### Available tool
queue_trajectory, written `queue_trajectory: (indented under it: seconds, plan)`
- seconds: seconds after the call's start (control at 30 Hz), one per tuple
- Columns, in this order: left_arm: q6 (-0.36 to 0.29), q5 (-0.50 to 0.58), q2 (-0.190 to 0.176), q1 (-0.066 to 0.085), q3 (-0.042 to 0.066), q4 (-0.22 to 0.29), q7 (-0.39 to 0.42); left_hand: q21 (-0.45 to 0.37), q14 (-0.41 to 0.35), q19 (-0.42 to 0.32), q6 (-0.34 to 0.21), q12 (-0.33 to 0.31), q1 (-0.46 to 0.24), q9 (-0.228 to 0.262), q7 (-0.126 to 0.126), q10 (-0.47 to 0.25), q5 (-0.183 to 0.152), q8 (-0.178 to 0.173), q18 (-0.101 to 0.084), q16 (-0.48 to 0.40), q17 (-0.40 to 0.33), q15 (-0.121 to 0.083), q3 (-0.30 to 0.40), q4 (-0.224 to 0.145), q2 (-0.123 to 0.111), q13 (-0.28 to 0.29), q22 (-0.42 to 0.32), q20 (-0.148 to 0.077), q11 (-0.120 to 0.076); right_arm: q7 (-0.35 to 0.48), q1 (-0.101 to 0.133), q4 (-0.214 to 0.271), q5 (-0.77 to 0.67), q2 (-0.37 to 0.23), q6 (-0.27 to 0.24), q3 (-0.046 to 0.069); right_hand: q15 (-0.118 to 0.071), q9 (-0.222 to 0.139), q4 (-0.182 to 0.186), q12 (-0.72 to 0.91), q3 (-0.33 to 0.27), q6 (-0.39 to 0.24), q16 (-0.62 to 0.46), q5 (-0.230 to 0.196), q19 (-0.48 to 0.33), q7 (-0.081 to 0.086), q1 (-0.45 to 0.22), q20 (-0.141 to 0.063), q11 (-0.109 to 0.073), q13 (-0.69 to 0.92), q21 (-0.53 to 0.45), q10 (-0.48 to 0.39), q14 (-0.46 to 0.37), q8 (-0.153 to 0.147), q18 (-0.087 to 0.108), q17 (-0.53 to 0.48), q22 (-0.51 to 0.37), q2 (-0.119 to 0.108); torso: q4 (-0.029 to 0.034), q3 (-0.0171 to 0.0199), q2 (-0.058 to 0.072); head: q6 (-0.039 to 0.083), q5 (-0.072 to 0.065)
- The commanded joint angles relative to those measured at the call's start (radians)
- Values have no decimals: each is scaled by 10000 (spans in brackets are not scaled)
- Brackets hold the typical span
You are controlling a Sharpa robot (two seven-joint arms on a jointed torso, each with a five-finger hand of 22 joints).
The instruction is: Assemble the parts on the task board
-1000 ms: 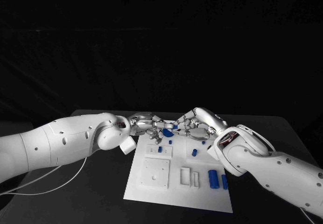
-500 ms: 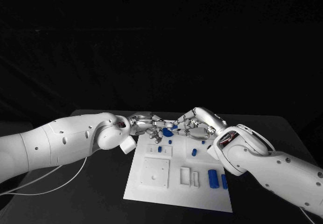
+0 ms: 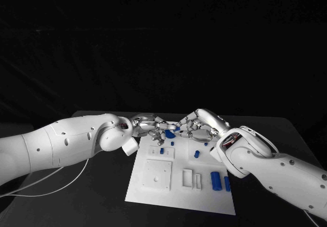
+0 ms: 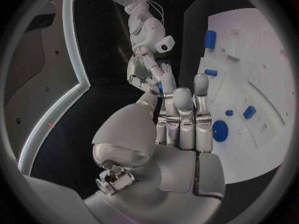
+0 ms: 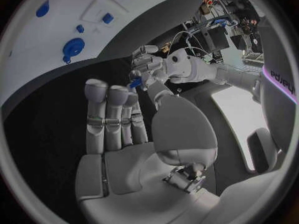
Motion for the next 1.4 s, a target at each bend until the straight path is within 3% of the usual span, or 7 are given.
queue_trajectory:
  seconds: [0.03, 0.13, 0.4, 0.5, 0.73, 1.03, 1.4]
  plan:
    - [105, -78, 81, 5, 8, 52, 36, 84, -7, -26, -52, 69, 103, 116, -59, 6, 90, 147, -103, 39, 23, -69, 16, -78, 46, 18, 167, -24, -88, -8, -7, 18, -66, 31, 178, -2, -13, 48, 33, -43, 4, 286, -49, 69, 342, -201, 47, -88, -9, 8, -27, 33, 66, 28, -165, 9, 668, 24, 1, 1, 0, -12, 12]
    - [24, 14, 104, 6, 8, 34, 30, 142, 31, -17, -117, 83, 91, 220, -70, 38, 171, 292, -99, 62, 36, -81, 101, -144, 145, 26, 166, -37, -99, -8, -7, 29, -67, 33, 223, -2, -15, 49, 38, -32, 4, 294, -38, 92, 347, -204, 56, -89, -11, 26, -15, 44, 74, 29, -165, 25, 671, 19, -3, -1, 0, -15, 11]
    - [-223, 109, 147, 7, 9, 16, 7, 296, 115, 11, -100, 98, 218, 604, -127, 164, 956, 777, -90, 131, 91, -133, 487, -586, 250, 34, 182, -87, -152, -38, -7, 36, -87, 38, 274, -2, -16, 51, 38, -22, 0, 305, -31, 96, 351, -210, 56, -88, -14, 36, 3, 54, 80, 32, -170, 32, 675, 14, 0, 1, 1, -21, -2]
    - [-338, 114, 153, 7, 9, 29, -9, 415, 128, -39, -425, 88, 46, 1306, -160, 189, 1133, 1262, -85, 137, 123, -150, 738, -775, 243, 45, 170, -103, -146, -45, -7, 33, -92, 44, 290, -2, -16, 51, 38, -22, 0, 305, -31, 96, 351, -210, 56, -88, -14, 36, 3, 54, 80, 32, -170, 32, 675, 14, 2, 2, 2, -25, 0]
    - [-1167, 76, 157, 8, 9, 121, -177, 667, 335, 66, -322, 168, -254, 2067, -261, 412, 2613, 1723, -56, 232, 193, -238, 1169, -1104, -1, 95, 192, -185, -264, -83, -12, -22, -92, 80, 360, -2, -7, 36, 89, -125, -75, 264, -97, 166, 332, -196, -22, -89, 0, -32, -100, -26, 47, 25, -157, 0, 653, -60, 4, 2, -2, -36, 3]
    - [-2137, -39, 146, 8, 8, 329, -423, 1077, 571, 104, 68, 56, -913, 2685, -379, 784, 3720, 1569, -58, 249, 330, -345, 1847, -1705, -311, 94, 181, -306, -368, -188, -23, -79, -78, 78, 420, -2, 36, 17, 259, -369, -541, 106, -186, 493, 291, -141, -82, -32, 48, -238, -380, -229, -18, 21, -58, -47, 601, -145, -2, -2, 1, -26, 2]
    - [-2616, -212, 136, 8, 6, 491, -612, 1346, 702, 64, 493, 19, -1034, 3198, -407, 922, 4147, 895, -26, 158, 520, -383, 1956, -2004, -379, 132, 158, -338, -391, -328, -31, -140, -75, 60, 438, -3, 87, 14, 519, -524, -1003, -84, -216, 593, 268, -64, 32, 28, 106, -455, -696, -473, -90, 20, -3, -68, 553, -235, 2, 0, 0, -28, 0]
